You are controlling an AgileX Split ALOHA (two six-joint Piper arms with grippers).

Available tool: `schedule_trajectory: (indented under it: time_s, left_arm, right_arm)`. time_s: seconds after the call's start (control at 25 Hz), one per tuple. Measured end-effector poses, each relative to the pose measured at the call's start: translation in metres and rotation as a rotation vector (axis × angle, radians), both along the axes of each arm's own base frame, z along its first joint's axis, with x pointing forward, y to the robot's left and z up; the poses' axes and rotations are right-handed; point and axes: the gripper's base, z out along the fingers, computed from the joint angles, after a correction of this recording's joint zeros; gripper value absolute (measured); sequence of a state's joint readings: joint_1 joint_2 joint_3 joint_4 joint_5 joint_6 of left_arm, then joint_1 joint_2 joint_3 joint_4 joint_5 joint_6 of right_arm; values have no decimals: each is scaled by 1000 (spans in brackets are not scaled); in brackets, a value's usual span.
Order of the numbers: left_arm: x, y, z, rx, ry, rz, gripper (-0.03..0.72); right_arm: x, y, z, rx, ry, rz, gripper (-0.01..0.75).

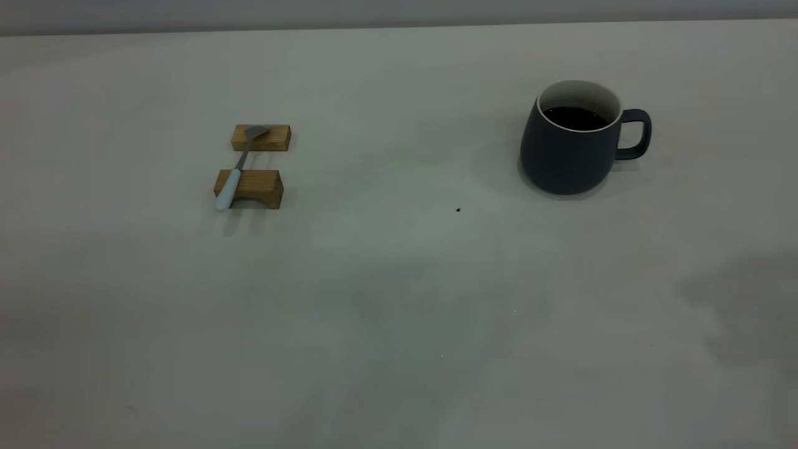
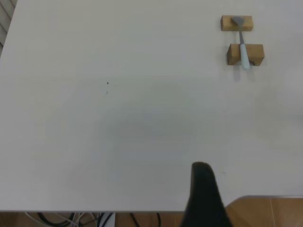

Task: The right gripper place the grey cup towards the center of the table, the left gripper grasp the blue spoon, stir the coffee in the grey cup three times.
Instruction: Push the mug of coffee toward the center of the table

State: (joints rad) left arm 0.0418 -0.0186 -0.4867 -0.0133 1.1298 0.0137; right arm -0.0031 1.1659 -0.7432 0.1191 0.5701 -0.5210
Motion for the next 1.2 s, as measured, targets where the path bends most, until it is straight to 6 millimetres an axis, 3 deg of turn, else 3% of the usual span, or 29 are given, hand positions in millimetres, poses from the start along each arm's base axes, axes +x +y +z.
schedule_trajectory:
  time_s: [0.28, 0.56, 0.8, 1.04, 1.2]
  left_arm:
    - [0, 0, 0, 0, 0, 0, 585]
    - [0, 0, 0, 0, 0, 0, 585]
    - [0, 0, 0, 0, 0, 0, 585]
    - [0, 0, 0, 0, 0, 0, 585]
    - [0, 0, 0, 0, 0, 0, 585]
  right_arm:
    - [84, 9, -46, -37, 110, 244, 580]
    - [147, 16, -120, -222, 131, 709, 580]
    - [177, 18, -171, -292, 101, 977, 573]
    - [195, 5, -199, -284, 102, 974, 537]
    - [203, 7, -216, -233, 116, 966, 524]
